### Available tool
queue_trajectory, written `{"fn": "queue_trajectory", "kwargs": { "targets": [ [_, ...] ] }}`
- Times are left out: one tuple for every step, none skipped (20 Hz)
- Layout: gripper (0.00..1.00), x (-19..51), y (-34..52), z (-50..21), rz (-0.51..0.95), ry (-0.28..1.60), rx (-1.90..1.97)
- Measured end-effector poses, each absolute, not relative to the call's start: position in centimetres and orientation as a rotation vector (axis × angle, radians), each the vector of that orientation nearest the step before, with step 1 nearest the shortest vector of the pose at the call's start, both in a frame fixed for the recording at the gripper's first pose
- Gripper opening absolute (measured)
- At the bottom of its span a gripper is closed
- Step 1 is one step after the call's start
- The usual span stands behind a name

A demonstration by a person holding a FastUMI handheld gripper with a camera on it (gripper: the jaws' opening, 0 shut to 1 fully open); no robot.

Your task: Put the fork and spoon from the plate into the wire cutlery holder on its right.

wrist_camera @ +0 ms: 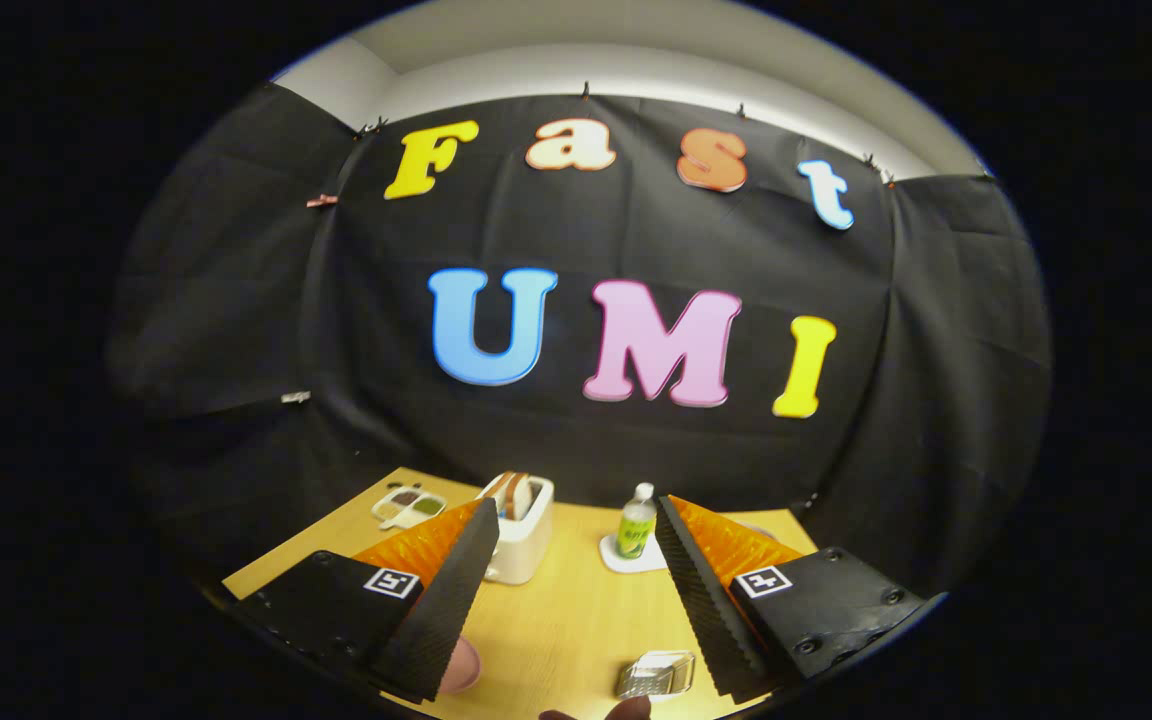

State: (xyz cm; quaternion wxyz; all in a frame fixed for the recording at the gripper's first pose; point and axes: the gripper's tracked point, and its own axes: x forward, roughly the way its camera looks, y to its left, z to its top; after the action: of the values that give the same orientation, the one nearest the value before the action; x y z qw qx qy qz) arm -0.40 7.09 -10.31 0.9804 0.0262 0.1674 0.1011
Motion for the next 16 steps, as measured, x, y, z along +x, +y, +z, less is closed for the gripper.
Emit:
{"fn": "queue_trajectory", "kwargs": {
  "targets": [
    [0.98, -1.0, 8.5, -12.2, 0.242, 0.399, 0.071],
    [0.98, -2.0, 9.7, -13.8, 0.281, 0.457, 0.089],
    [0.99, -2.7, 11.1, -15.7, 0.320, 0.519, 0.107],
    [0.98, -3.5, 12.3, -17.2, 0.355, 0.567, 0.122],
    [0.99, -4.6, 13.7, -19.0, 0.392, 0.622, 0.140],
    [0.99, -5.8, 14.9, -20.7, 0.426, 0.680, 0.151],
    [0.99, -6.8, 15.9, -22.6, 0.453, 0.735, 0.150],
    [0.98, -7.7, 16.7, -24.5, 0.475, 0.786, 0.142],
    [0.98, -8.7, 17.4, -26.3, 0.496, 0.835, 0.127],
    [0.98, -9.6, 17.9, -27.8, 0.515, 0.884, 0.111],
    [0.98, -10.5, 18.4, -29.5, 0.532, 0.925, 0.097],
    [0.98, -11.2, 19.0, -31.0, 0.547, 0.960, 0.084],
    [0.97, -11.7, 19.7, -32.5, 0.560, 0.991, 0.069],
    [0.96, -12.4, 20.3, -34.0, 0.574, 1.019, 0.055],
    [0.97, -13.0, 20.9, -34.9, 0.588, 1.049, 0.044],
    [0.96, -13.6, 21.7, -36.0, 0.599, 1.080, 0.037]
  ]
}}
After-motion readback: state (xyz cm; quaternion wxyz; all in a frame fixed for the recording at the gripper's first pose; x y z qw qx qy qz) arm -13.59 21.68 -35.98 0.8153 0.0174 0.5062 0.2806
